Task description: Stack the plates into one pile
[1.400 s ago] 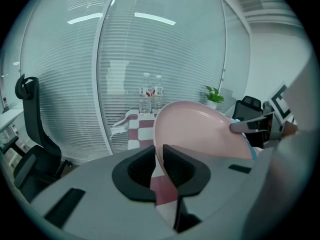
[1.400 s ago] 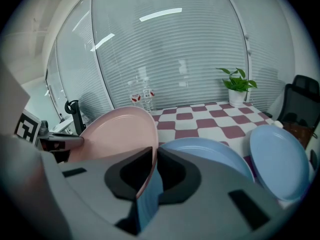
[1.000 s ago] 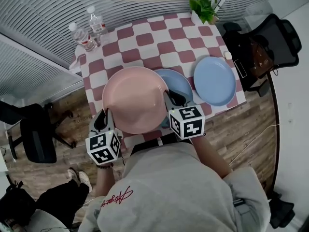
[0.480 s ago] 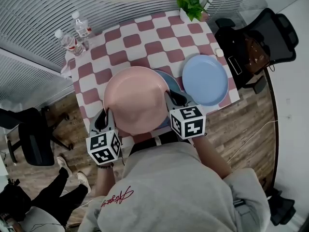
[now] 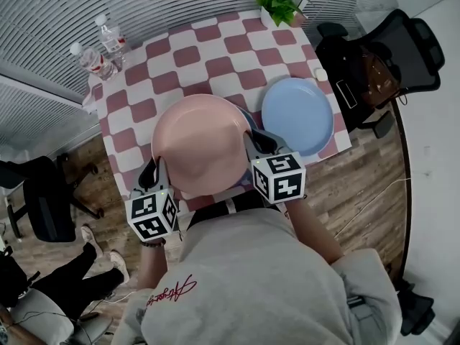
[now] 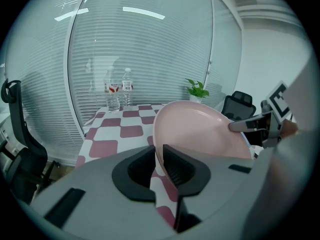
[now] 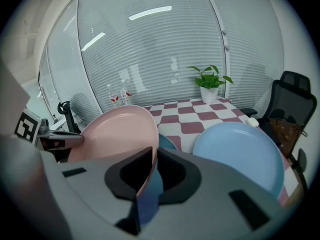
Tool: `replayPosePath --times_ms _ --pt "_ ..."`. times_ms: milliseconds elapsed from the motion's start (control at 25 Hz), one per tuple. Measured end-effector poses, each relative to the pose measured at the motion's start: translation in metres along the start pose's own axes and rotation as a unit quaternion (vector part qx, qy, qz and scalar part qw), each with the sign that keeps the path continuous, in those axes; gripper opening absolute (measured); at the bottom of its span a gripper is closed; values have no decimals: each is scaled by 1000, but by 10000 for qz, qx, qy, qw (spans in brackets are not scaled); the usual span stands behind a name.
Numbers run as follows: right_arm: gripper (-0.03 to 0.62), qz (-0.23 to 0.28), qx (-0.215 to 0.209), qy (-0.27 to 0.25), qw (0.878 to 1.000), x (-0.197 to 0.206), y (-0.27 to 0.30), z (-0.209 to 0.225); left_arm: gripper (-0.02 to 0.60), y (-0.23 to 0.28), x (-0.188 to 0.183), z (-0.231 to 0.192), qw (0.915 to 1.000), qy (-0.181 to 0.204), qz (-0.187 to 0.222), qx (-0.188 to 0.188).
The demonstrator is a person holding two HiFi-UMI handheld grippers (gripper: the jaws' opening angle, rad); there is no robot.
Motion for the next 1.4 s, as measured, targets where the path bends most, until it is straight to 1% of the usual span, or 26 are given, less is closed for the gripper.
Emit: replayPosePath --times_ms 720,1400 --pt "38 -133 92 50 9999 4 -5 32 57 15 0 29 9999 -5 -121 81" --pt "38 -238 114 37 9996 17 2 37 57 24 14 33 9995 41 -316 54"
Point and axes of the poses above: the fingertips, and each gripper's own axes: y forward along the fingers, z to its right, x out of its underside, the point moved 10 cm from there along -y, backward along the fingers, and after that the axes turned 10 degrees about y, right-handed, at the moved point
